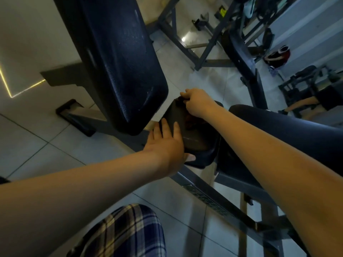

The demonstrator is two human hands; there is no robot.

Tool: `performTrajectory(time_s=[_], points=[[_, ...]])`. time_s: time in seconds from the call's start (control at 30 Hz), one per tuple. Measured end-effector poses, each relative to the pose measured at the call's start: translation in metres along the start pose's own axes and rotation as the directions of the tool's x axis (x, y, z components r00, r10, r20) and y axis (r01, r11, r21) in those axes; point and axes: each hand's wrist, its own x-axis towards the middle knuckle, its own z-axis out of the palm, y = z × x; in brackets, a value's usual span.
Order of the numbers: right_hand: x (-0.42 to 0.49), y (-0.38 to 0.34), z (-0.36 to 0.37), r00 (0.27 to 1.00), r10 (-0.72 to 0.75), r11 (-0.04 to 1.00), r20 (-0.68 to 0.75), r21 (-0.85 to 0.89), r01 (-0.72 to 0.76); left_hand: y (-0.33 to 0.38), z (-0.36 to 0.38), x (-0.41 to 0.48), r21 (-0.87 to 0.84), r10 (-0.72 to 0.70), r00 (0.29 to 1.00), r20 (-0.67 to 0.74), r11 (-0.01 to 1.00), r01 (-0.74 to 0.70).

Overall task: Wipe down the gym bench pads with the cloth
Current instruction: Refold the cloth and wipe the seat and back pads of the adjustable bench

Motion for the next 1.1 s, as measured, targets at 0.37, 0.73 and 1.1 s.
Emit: performTrajectory(time_s=[0.37, 0.73, 1.1], points=[[-0.036, -0.003, -0.003, 0.992, -0.067, 0.988, 0.111, -0.134, 0.082, -0.001, 0.003, -0.004, 0.062, 0.023, 0.999, -0.048, 0.998, -0.020], [-0.075, 0.012, 0.015, 0.988, -0.139, 0.976, 0.065, -0.157, 0.148, -0.001, 0.010, -0.006, 0.098, 0.055, 0.994, -0.096, 0.994, -0.046], [0.005, -0.001, 0.011, 0.993, -0.110, 0.976, 0.030, -0.185, 0.114, -0.008, 0.012, -0.004, 0.100, 0.104, 0.987, -0.123, 0.991, -0.092]])
